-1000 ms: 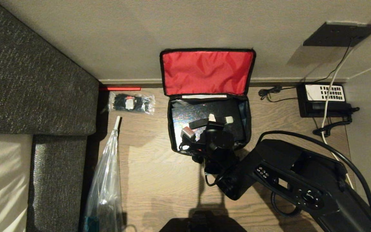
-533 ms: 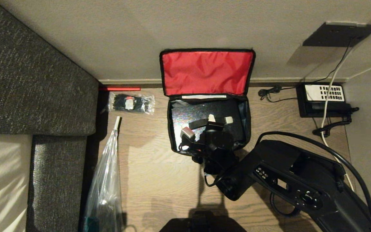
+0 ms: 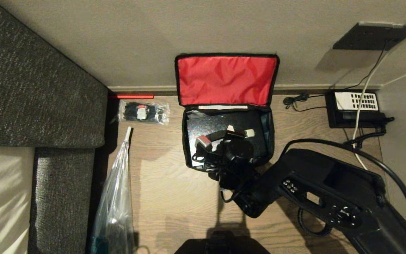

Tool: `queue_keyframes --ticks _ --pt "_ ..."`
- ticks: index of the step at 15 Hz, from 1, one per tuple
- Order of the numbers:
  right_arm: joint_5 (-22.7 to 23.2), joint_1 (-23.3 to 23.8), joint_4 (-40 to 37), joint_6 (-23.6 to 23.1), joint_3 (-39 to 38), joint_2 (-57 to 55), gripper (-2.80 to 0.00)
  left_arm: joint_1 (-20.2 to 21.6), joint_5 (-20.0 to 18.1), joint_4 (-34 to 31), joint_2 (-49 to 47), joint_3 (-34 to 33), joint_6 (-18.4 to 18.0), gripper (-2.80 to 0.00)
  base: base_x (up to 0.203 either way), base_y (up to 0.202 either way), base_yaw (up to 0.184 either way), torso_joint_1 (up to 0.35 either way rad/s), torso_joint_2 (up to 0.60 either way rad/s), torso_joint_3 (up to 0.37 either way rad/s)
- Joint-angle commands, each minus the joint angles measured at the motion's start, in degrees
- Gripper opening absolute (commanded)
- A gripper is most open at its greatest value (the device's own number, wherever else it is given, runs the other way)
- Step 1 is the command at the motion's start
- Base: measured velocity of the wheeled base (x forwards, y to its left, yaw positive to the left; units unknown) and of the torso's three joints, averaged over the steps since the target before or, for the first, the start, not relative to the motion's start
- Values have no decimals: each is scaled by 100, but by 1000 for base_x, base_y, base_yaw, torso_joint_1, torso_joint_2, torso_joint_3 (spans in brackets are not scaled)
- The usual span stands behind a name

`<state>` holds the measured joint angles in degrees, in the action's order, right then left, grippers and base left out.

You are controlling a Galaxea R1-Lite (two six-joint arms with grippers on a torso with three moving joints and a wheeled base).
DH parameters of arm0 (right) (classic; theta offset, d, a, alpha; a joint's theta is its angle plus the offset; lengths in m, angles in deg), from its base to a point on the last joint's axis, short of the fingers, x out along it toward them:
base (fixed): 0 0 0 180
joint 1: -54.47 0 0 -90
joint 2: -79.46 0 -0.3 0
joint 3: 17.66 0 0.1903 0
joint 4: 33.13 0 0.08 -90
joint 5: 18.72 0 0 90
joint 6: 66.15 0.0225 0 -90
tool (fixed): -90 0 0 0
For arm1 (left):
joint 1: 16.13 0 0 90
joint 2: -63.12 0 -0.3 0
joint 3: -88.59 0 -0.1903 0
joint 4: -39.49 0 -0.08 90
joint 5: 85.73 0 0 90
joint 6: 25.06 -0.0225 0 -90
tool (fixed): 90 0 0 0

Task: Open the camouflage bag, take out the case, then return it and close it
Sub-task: Grip the handle

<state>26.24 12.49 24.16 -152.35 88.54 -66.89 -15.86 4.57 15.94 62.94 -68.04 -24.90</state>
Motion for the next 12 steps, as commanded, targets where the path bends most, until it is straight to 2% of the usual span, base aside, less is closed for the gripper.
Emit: queue_keyframes --ticks 1,6,8,12 --pt "-166 -308 45 -158 -31 976 -280 0 5 1 27 -18 2 -280 0 0 0 0 0 0" --pt "-888 -1304 -781 -221 -633 2483 -280 3 5 1 27 -18 2 -280 0 0 0 0 0 0" --pt "-965 -1457 -704 -225 -1103 2758 -280 0 5 1 27 -17 2 -280 0 0 0 0 0 0" --pt "-978 -1482 -46 -253 -2303 2879 -280 1 5 1 27 -18 3 -280 0 0 0 0 0 0"
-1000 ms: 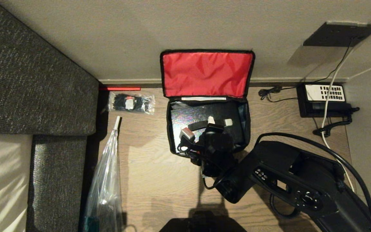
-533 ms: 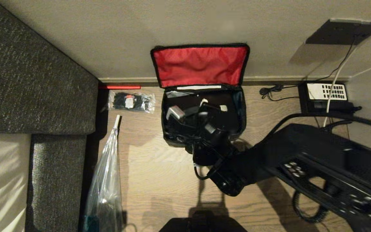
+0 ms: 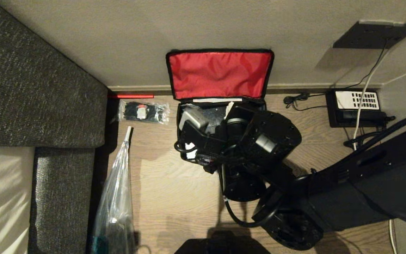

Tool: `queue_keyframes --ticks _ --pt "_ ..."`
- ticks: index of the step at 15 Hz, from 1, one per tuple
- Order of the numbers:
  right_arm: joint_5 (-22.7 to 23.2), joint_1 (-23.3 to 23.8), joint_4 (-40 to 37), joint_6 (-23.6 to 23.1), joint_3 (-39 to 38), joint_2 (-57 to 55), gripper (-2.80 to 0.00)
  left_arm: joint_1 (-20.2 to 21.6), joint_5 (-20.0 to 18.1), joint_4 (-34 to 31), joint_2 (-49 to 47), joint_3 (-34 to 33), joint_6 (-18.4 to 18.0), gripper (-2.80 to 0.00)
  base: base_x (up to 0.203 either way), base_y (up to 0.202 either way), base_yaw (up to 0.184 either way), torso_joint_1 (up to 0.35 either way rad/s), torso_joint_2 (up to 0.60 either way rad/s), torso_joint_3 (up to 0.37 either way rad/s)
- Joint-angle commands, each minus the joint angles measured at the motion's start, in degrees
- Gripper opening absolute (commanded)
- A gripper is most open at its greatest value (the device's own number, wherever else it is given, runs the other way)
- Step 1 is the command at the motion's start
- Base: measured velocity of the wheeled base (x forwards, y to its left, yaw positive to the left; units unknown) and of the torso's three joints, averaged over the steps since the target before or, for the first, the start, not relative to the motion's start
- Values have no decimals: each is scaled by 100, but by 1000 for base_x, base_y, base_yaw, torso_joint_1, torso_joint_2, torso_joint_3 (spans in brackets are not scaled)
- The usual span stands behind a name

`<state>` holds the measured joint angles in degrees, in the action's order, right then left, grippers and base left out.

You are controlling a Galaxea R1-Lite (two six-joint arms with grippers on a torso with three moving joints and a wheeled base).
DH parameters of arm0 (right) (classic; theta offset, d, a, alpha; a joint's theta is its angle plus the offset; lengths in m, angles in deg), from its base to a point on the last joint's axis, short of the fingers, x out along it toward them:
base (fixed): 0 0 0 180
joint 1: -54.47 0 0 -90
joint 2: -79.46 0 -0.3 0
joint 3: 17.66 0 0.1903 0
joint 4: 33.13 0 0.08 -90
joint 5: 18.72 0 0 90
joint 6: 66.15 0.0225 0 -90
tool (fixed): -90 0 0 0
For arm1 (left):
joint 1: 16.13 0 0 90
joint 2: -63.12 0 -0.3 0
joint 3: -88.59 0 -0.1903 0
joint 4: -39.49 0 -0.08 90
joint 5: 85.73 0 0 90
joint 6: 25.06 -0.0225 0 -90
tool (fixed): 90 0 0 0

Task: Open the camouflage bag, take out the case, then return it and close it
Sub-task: Grip the handle

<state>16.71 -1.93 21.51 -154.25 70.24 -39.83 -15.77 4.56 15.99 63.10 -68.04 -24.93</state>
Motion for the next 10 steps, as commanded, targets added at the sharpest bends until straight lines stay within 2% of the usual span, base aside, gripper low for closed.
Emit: queue_keyframes --ticks 1,3,5,7,8,10 --pt "-35 -38 313 -65 -758 158 -280 -6 6 -4 11 -18 6 -280 0 0 0 0 0 0" --pt "-182 -37 401 -7 -1135 -15 -280 -9 6 -4 11 -18 4 -280 0 0 0 0 0 0" --pt "-304 5 426 323 -1188 -301 -280 -9 6 -4 11 -18 4 -280 0 0 0 0 0 0" --pt "-316 330 131 326 -1149 -513 -280 0 6 -4 11 -18 13 -280 0 0 0 0 0 0" --pt "-309 437 -93 389 -1075 -640 0 -7 6 -4 11 -18 4 -280 0 0 0 0 0 0" --pt "-295 598 -219 482 -635 -977 0 -9 6 -4 11 -18 4 -280 0 0 0 0 0 0"
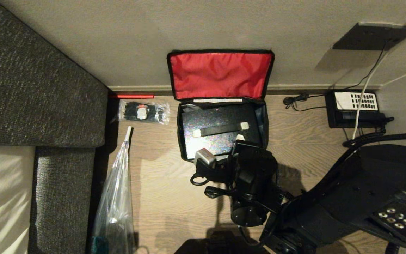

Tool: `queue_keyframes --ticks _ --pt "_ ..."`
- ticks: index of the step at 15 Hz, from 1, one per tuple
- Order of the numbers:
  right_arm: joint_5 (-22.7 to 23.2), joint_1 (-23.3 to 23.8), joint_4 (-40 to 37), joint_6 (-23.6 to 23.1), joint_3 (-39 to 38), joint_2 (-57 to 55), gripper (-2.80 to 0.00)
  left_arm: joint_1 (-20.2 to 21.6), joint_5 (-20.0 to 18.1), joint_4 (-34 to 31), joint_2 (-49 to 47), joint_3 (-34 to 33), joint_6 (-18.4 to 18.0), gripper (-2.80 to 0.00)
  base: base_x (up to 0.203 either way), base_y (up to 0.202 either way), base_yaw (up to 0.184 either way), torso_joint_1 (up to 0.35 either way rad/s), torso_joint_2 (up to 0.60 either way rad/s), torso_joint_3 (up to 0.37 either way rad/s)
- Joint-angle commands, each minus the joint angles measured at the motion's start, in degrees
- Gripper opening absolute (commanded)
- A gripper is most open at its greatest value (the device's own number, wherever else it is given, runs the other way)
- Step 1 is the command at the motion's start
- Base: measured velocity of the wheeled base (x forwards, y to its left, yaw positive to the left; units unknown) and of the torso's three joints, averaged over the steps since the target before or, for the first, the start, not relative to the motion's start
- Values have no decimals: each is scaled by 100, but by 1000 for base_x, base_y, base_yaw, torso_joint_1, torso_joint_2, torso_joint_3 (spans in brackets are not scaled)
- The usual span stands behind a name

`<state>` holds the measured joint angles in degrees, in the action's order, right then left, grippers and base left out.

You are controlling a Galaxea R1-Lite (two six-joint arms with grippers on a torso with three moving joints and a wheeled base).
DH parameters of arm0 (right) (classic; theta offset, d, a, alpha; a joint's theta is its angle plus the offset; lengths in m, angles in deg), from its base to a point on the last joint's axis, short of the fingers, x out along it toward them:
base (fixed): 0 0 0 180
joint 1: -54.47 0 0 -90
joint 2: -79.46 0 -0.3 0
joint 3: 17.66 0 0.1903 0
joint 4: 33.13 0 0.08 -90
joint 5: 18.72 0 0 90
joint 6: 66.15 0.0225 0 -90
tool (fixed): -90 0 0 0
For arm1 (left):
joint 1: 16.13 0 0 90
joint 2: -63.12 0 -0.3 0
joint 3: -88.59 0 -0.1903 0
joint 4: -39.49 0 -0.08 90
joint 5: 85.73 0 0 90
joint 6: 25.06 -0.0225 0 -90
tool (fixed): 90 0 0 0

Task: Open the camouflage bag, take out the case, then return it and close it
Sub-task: Grip the handle

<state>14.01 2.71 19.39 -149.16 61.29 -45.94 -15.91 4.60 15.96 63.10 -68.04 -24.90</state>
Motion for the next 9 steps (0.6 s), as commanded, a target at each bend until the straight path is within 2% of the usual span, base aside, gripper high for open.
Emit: queue_keyframes --ticks 1,4,6,9 --pt "10 213 -39 -17 485 -517 0 13 2 -1 11 -18 10 -280 0 0 0 0 0 0" --pt "233 341 -513 65 893 -670 0 7 2 -1 11 -18 6 -280 0 0 0 0 0 0" --pt "308 343 -520 67 1039 -851 0 5 2 -1 11 -18 6 -280 0 0 0 0 0 0" --pt "758 627 -322 33 1550 -1289 0 6 2 -1 11 -9 8 -280 0 0 0 0 0 0"
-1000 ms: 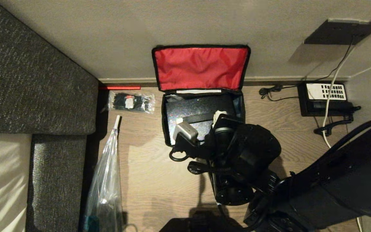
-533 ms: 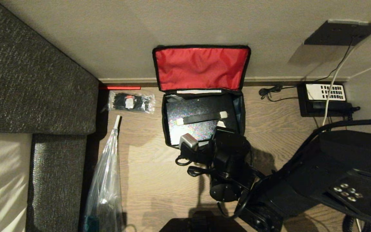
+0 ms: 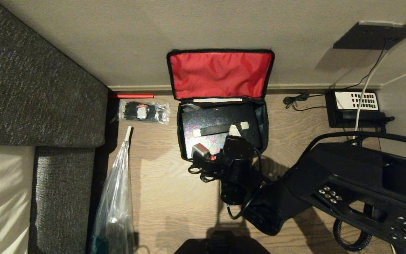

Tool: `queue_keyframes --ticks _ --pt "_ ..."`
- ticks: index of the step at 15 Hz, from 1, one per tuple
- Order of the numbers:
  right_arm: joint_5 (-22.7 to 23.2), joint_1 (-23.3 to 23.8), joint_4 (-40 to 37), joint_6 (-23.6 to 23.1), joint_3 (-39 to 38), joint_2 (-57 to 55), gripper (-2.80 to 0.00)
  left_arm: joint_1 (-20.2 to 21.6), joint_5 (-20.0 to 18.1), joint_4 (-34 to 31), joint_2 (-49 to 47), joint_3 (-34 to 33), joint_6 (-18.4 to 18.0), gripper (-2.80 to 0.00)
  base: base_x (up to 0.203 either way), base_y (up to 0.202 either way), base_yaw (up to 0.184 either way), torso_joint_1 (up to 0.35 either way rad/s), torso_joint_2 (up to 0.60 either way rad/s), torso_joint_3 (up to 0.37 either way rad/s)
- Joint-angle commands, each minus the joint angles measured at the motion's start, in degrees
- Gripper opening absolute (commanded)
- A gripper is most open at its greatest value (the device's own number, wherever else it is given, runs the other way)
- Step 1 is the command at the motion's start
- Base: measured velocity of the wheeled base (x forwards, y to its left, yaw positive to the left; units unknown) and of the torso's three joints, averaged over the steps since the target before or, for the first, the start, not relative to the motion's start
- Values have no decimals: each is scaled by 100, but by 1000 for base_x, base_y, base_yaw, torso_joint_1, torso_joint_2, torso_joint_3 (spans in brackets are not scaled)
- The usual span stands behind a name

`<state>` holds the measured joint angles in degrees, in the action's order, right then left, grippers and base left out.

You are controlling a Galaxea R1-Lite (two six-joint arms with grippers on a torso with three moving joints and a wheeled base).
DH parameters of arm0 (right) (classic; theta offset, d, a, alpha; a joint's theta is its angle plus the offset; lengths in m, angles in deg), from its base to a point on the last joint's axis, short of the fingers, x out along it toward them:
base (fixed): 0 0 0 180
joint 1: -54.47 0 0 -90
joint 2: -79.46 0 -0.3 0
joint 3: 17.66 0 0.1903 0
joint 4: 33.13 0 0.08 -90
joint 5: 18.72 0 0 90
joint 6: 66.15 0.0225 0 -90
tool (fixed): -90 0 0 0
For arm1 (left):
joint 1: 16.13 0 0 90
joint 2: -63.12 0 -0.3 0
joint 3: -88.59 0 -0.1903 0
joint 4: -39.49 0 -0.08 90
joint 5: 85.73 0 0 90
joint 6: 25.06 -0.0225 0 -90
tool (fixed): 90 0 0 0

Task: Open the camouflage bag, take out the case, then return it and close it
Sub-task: Grip the handle

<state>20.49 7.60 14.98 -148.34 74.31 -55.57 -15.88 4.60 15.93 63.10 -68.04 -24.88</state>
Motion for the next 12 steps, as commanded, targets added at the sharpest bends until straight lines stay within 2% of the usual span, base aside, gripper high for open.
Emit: queue_keyframes --ticks 1,5,9,12 --pt "264 252 231 -45 387 -449 0 9 2 2 11 -18 -1 -280 0 0 0 0 0 0" --pt "899 535 880 -255 755 -908 0 2 2 2 11 -18 -1 -280 0 0 0 0 0 0" --pt "1374 720 1008 -569 1075 -1214 0 8 2 2 11 -16 0 -280 0 0 0 0 0 0" --pt "1654 805 1009 -794 1644 -1458 0 11 2 2 11 -12 -1 -280 0 0 0 0 0 0"
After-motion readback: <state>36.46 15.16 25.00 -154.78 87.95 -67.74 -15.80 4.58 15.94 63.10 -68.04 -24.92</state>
